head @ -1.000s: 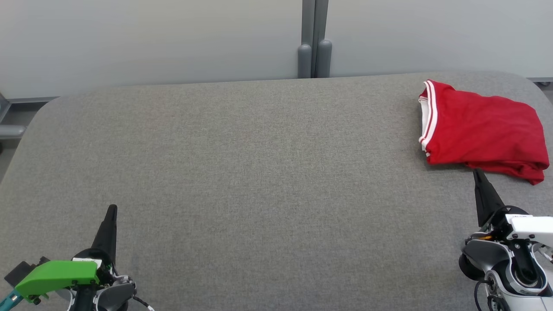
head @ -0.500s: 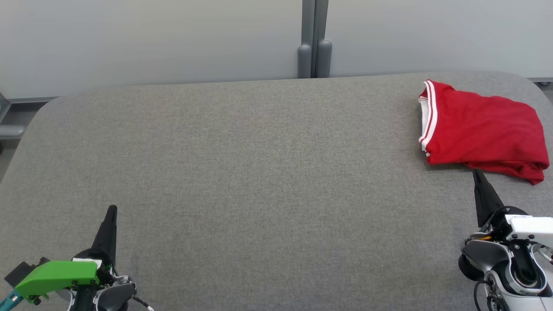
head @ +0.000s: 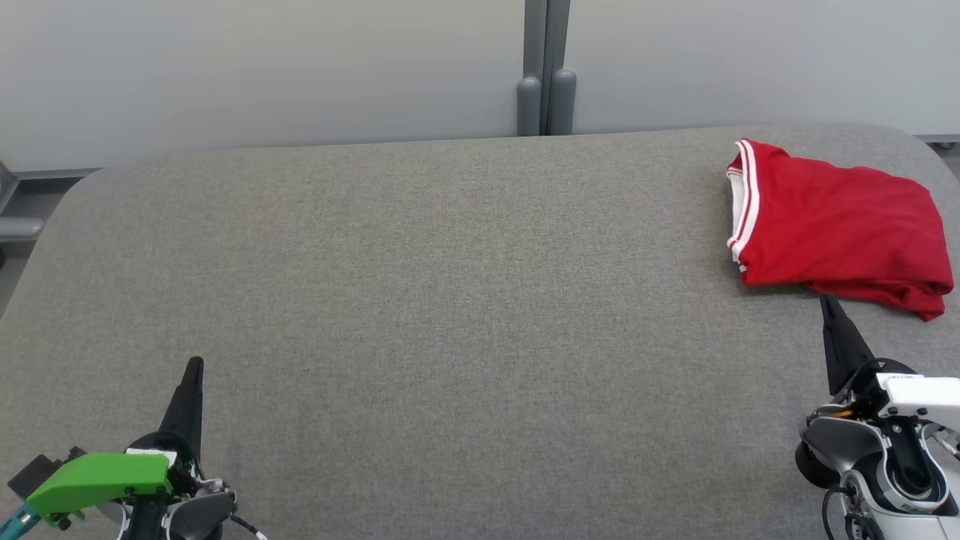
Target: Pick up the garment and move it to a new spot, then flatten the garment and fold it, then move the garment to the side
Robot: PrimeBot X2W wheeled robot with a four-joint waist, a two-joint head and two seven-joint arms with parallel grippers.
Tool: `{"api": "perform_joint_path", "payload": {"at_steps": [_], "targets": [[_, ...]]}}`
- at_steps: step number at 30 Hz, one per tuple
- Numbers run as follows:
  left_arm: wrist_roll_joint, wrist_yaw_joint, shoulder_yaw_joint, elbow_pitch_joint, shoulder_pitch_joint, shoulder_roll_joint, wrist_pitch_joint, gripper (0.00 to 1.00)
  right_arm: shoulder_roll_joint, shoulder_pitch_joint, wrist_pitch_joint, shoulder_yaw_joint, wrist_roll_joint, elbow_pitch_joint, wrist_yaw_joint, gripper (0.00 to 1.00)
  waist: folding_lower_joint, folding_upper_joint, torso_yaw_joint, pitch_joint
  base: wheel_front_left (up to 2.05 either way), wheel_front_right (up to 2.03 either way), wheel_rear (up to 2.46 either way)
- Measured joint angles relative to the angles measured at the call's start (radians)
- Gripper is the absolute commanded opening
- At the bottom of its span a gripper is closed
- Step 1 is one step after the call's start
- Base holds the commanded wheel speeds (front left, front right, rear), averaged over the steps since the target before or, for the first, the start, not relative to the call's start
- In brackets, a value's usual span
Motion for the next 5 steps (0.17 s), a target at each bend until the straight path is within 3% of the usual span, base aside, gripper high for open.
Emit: {"api": "perform_joint_path", "payload": {"at_steps": [5], "targets": [[0.0,-0.001,0.0,0.001,0.0,0.0,0.002,0.0,0.0,0.0,0.0,0.0,0.0,0.001,0.0,0.0,0.0,0.0,0.0,0.0,0.0,0.0,0.0]]}}
